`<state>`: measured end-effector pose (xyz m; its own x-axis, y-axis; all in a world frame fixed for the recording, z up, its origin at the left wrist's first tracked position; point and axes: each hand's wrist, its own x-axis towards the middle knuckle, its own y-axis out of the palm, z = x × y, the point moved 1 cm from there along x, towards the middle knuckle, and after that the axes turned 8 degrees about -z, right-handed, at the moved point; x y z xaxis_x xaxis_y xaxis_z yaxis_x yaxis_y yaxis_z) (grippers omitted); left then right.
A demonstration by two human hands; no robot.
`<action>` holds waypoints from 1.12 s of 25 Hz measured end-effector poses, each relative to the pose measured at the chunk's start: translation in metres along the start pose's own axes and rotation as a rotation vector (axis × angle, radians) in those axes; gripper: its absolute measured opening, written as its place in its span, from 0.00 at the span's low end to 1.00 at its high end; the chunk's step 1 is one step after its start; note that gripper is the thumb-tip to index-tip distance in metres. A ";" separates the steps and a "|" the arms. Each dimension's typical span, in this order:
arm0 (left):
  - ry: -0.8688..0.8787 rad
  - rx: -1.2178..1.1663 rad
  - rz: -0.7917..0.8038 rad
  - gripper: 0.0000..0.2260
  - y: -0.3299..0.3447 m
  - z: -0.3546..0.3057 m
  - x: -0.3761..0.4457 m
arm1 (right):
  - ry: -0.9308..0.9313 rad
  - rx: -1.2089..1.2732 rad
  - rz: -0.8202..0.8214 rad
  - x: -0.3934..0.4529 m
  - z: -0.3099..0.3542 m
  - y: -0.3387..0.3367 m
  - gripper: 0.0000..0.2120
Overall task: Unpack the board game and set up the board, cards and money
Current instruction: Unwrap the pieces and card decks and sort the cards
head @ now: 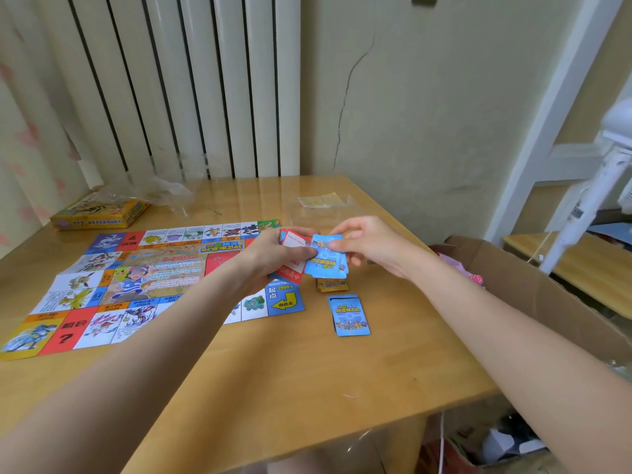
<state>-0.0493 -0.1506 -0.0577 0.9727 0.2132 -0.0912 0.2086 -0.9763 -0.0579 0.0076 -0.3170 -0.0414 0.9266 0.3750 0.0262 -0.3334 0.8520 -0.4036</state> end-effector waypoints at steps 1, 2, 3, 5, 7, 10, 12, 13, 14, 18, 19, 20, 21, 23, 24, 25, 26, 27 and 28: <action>-0.013 0.005 0.021 0.08 0.000 0.001 -0.002 | 0.048 -0.014 0.051 -0.001 -0.003 -0.004 0.08; -0.034 -0.019 0.041 0.06 -0.002 0.002 -0.004 | 0.105 -0.029 0.112 -0.003 -0.007 -0.009 0.06; -0.050 -0.050 0.050 0.06 -0.005 0.004 -0.004 | 0.156 -0.063 0.172 -0.006 -0.013 -0.012 0.06; -0.068 -0.086 0.040 0.04 -0.010 0.008 -0.007 | 0.209 -0.145 0.247 -0.014 -0.026 -0.012 0.06; -0.099 -0.077 0.017 0.02 -0.008 0.013 -0.010 | 0.195 -0.231 0.267 -0.020 -0.037 -0.004 0.07; -0.222 -0.198 -0.036 0.06 0.004 0.019 -0.011 | 0.085 -0.526 0.282 -0.017 -0.040 0.003 0.13; -0.334 -0.380 -0.058 0.10 0.007 0.020 -0.009 | 0.044 -0.715 0.293 -0.014 -0.036 0.003 0.17; -0.380 -0.466 -0.054 0.11 0.008 0.021 -0.009 | 0.031 -0.764 0.290 -0.012 -0.034 0.002 0.18; -0.409 -0.527 -0.046 0.11 0.007 0.021 -0.008 | 0.019 -0.770 0.284 -0.011 -0.033 0.002 0.18; -0.408 -0.550 -0.046 0.06 0.005 0.023 -0.004 | -0.020 -0.676 0.260 -0.007 -0.035 -0.002 0.12; -0.402 -0.512 -0.039 0.07 0.006 0.024 -0.002 | -0.028 -0.671 0.293 -0.007 -0.037 -0.003 0.11; -0.403 -0.479 -0.029 0.07 0.007 0.024 -0.002 | -0.027 -0.653 0.347 -0.008 -0.039 -0.002 0.10; -0.409 -0.461 -0.017 0.08 0.009 0.025 -0.002 | -0.018 -0.631 0.404 -0.009 -0.041 -0.002 0.09; -0.410 -0.465 -0.015 0.08 0.012 0.026 -0.001 | -0.013 -0.623 0.480 -0.011 -0.040 -0.004 0.09; -0.408 -0.476 -0.027 0.08 0.013 0.025 -0.001 | -0.012 -0.634 0.498 -0.012 -0.039 -0.005 0.09; -0.406 -0.478 -0.038 0.08 0.014 0.024 -0.001 | -0.010 -0.644 0.505 -0.012 -0.039 -0.006 0.10; -0.403 -0.473 -0.041 0.07 0.014 0.024 -0.001 | -0.005 -0.649 0.504 -0.012 -0.038 -0.007 0.10; -0.398 -0.462 -0.042 0.07 0.013 0.023 -0.002 | 0.002 -0.645 0.501 -0.013 -0.038 -0.007 0.11; -0.392 -0.451 -0.041 0.07 0.013 0.023 -0.002 | 0.008 -0.629 0.496 -0.013 -0.038 -0.007 0.11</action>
<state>-0.0511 -0.1625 -0.0816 0.8712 0.1648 -0.4624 0.3507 -0.8681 0.3514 0.0043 -0.3415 -0.0741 0.6977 0.6519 -0.2970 -0.5488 0.2200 -0.8065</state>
